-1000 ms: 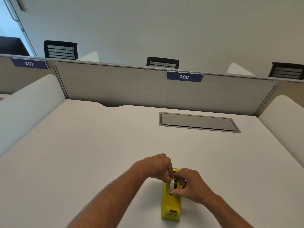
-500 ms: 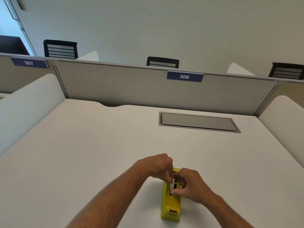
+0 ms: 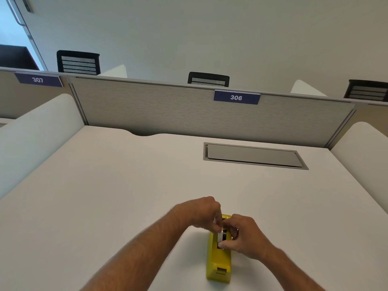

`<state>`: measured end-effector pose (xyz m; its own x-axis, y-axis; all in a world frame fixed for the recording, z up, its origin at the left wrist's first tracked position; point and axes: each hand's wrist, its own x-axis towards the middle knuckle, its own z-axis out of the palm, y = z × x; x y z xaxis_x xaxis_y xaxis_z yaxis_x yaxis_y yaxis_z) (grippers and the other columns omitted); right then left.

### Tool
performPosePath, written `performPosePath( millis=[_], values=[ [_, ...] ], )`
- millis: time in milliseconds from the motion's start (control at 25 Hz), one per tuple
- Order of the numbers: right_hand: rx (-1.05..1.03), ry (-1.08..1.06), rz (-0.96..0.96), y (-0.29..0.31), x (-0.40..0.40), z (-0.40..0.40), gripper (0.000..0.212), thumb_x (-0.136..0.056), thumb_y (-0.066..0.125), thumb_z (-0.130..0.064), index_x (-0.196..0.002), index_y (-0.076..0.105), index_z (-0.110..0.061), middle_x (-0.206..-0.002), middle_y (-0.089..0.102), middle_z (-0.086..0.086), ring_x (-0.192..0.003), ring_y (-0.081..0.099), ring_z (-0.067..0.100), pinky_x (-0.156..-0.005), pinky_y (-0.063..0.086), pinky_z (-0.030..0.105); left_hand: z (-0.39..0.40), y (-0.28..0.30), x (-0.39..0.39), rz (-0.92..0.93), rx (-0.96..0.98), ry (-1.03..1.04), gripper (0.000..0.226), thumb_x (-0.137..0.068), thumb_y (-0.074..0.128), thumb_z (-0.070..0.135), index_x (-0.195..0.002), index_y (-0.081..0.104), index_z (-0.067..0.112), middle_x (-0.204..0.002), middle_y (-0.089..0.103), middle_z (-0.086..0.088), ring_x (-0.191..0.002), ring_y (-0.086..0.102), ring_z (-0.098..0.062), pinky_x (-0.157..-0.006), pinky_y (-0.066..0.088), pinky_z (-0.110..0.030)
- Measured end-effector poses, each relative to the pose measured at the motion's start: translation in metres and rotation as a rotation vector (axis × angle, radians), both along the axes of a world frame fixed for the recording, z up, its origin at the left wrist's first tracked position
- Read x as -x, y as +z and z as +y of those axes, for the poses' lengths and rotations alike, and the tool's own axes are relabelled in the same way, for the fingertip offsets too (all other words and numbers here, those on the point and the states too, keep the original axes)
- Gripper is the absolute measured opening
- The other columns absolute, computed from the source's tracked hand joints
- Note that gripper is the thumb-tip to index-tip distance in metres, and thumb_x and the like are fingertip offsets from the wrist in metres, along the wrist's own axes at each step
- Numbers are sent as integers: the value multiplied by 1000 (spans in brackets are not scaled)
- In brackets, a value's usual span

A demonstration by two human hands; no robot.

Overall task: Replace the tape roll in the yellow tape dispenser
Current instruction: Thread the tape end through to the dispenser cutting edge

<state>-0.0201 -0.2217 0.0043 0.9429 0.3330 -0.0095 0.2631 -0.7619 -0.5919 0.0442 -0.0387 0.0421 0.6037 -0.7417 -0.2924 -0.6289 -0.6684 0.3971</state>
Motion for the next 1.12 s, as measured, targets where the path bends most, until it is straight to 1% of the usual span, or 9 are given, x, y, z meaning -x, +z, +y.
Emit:
performPosePath(
  millis=[120,240,400,560,760,960,1120],
  values=[
    [8,-1,4,0,0,0,40,-62,84,-53,-93,74,-31,-68,50,-16,-63,48,6,-59,37,15,0,-2,-1,6,14,13,27,-90,71,26,-112,75,11,-100,75,-8,-85,67,-20,-83,59,-36],
    [6,-3,14,0,0,0,42,-62,84,-55,-95,74,-32,-69,52,-16,-64,49,7,-58,39,15,0,-1,-4,11,10,-4,30,-89,73,30,-112,75,11,-100,75,-7,-82,64,-15,-80,56,-31],
    [-3,-7,12,0,-1,0,42,-61,84,-55,-94,74,-33,-69,52,-16,-64,49,6,-57,39,14,0,-2,-5,16,16,8,30,-87,75,31,-111,75,12,-100,75,-6,-80,62,-13,-80,57,-32],
    [2,-5,8,-1,-1,0,43,-61,81,-58,-94,74,-32,-68,51,-18,-64,48,6,-57,37,14,-1,-4,-4,16,21,29,30,-89,73,30,-111,75,10,-98,75,-8,-78,62,-14,-79,57,-32],
    [-11,-6,8,-2,-1,0,46,-60,80,-60,-95,74,-31,-67,49,-18,-63,48,6,-58,37,15,-1,-2,-5,30,27,32,28,-89,73,27,-111,75,11,-100,74,-8,-83,65,-18,-82,58,-34],
    [-10,-1,9,-2,-1,-1,44,-61,81,-59,-95,74,-32,-68,51,-18,-64,49,5,-58,38,14,3,-3,-3,41,29,20,32,-87,75,34,-110,76,11,-99,75,-8,-85,68,-19,-80,58,-33],
    [-10,3,7,-1,0,-2,43,-61,83,-57,-94,73,-31,-70,52,-16,-64,48,5,-59,38,16,3,-4,-2,55,44,38,29,-88,75,30,-110,76,10,-98,75,-8,-84,69,-20,-80,59,-34]
  ],
)
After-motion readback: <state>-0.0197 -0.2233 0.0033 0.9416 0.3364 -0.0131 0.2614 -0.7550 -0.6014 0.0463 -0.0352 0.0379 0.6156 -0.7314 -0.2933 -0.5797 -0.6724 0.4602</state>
